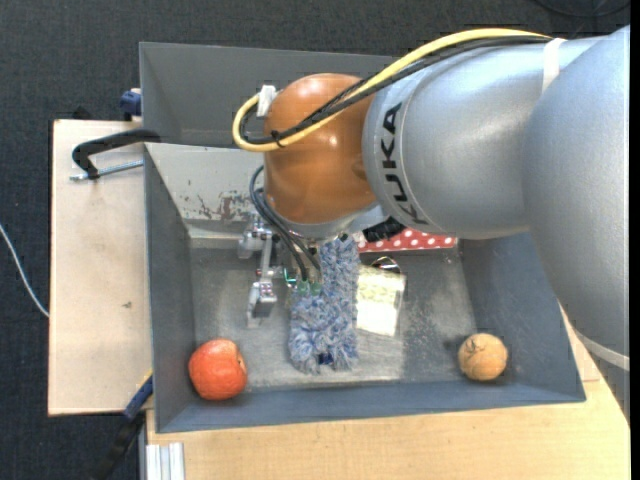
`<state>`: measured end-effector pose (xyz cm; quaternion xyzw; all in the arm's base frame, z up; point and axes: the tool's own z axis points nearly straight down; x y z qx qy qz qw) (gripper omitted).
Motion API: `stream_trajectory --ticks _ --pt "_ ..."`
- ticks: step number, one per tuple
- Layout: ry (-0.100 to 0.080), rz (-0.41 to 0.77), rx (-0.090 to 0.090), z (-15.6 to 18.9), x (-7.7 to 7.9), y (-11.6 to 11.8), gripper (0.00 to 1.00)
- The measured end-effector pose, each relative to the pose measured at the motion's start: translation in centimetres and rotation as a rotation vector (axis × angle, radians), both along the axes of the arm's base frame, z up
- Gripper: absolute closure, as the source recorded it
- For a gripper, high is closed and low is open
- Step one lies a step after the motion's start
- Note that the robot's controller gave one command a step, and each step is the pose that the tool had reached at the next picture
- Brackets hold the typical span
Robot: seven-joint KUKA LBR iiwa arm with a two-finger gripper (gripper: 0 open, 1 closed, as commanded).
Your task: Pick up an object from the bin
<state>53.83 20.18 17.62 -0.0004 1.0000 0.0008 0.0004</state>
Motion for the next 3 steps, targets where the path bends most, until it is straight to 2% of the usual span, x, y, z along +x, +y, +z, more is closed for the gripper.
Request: stream_trajectory --ticks 1,2,3 --pt "-0.009 0.12 0.004 -2.0 -0.3 -1.6 0.0" --pt "0.002 0.307 -0.002 -6.3 0.2 -5.4 0.0" --pt "-0.003 0.571 0.002 -10.1 2.0 -6.6 1.0"
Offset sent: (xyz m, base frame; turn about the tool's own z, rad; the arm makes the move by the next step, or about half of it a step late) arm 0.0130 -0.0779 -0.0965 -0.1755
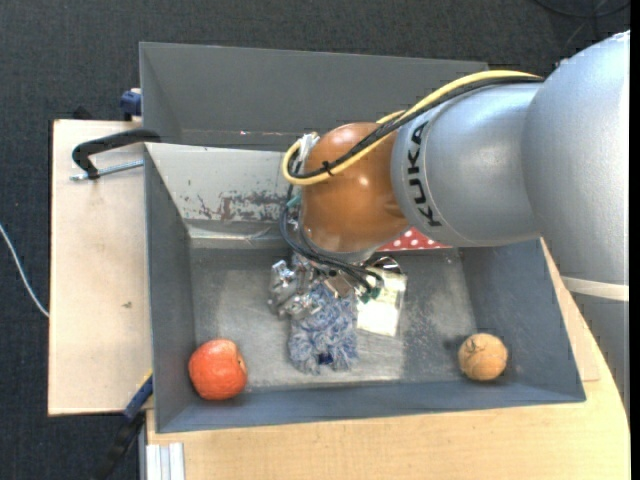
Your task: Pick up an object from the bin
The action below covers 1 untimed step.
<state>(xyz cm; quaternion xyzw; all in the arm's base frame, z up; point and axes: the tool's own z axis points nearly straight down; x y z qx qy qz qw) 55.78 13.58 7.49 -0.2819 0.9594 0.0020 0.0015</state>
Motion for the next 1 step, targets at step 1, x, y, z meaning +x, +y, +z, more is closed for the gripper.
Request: stream_trajectory --ticks 1 --pt "-0.003 -0.002 -0.001 -0.22 0.01 -0.19 0.0"
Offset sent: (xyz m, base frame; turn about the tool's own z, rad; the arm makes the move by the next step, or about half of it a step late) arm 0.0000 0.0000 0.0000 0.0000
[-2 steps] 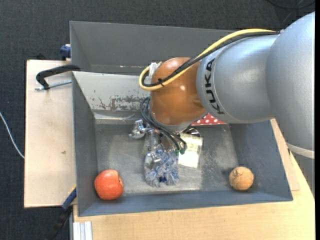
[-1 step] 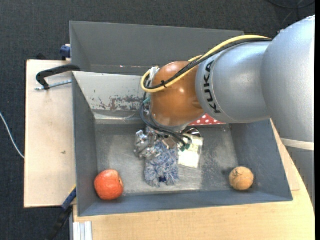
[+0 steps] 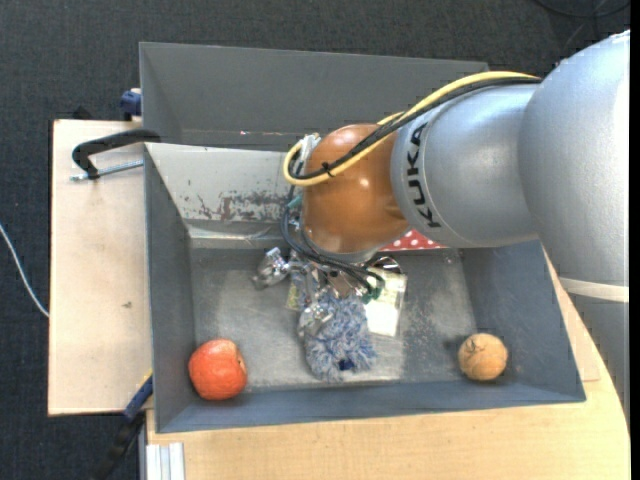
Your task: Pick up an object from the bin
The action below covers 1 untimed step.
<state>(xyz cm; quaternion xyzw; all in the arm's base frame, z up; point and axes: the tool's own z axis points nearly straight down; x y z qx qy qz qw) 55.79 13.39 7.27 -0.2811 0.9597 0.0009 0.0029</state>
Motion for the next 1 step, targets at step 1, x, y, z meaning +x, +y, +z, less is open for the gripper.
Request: stream_trajectory --ticks 1 --pt "-0.002 0.0 0.001 0.22 0.12 0.04 1.0"
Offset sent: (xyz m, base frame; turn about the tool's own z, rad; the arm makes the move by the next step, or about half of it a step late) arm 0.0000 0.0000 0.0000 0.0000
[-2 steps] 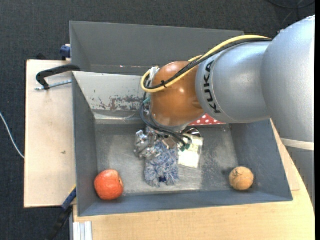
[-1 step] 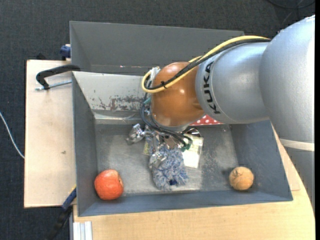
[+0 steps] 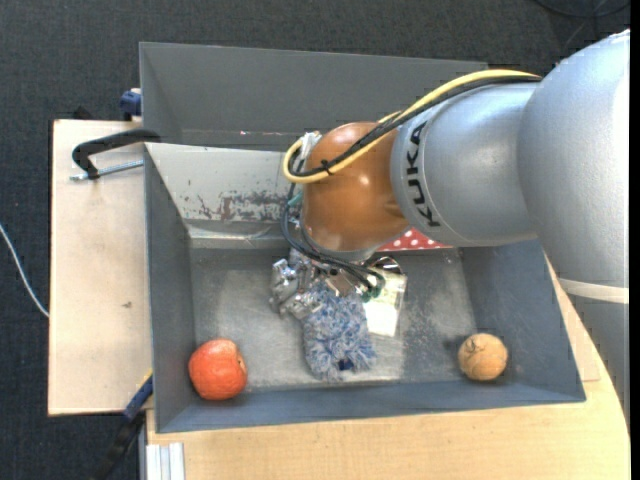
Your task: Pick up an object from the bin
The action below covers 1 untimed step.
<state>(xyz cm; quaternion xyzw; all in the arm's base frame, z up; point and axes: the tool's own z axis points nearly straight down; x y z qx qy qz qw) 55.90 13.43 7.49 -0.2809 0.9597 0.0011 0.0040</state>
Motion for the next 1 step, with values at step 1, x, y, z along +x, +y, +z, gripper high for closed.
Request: stream_trajectory --ticks 1 --pt "0.002 0.0 -0.001 -0.23 -0.12 -0.08 0.0"
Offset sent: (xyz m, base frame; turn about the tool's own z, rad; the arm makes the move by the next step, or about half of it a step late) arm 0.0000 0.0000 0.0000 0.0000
